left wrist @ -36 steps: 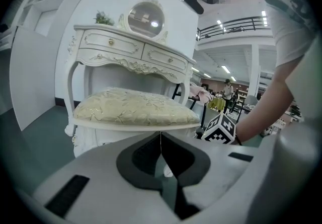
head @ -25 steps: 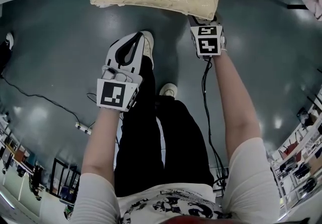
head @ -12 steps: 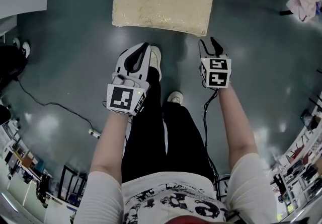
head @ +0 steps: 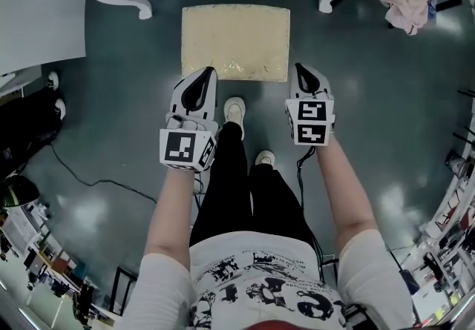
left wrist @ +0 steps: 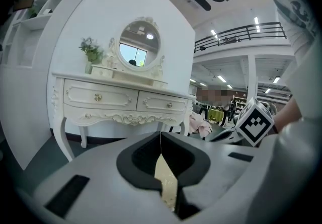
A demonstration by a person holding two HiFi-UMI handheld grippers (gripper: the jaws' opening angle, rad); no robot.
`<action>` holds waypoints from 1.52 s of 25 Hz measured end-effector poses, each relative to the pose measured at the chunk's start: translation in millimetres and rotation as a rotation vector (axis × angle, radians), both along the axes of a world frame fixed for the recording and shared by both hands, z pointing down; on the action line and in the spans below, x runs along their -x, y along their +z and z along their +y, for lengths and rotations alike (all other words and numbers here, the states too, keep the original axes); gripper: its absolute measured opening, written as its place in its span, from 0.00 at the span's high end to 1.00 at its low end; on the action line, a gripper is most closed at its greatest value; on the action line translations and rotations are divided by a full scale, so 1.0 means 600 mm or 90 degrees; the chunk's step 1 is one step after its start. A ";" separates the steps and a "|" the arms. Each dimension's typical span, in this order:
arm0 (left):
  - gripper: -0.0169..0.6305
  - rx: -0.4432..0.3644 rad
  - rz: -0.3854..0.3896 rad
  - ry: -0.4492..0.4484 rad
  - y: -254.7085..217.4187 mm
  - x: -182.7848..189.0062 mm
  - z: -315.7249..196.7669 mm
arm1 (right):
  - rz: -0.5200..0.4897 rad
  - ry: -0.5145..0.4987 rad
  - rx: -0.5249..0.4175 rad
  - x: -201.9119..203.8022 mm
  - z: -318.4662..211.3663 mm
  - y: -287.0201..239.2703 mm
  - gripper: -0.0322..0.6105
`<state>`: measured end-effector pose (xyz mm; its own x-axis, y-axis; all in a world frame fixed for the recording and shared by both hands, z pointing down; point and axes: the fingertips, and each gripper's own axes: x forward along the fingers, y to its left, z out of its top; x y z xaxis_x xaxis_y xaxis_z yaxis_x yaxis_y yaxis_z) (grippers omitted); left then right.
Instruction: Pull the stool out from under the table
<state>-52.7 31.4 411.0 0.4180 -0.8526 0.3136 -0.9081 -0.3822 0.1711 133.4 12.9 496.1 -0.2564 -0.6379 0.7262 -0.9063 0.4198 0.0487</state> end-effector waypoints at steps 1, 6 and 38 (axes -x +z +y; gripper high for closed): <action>0.94 -0.005 0.001 0.001 -0.022 0.002 -0.015 | -0.003 0.005 -0.005 0.003 -0.014 -0.025 0.92; 0.94 -0.037 0.009 0.004 -0.135 0.024 -0.094 | -0.022 0.032 -0.048 0.037 -0.093 -0.153 0.92; 0.94 -0.239 -0.045 0.029 -0.662 0.177 -0.166 | -0.230 -0.037 -0.390 0.200 -0.180 -0.787 0.92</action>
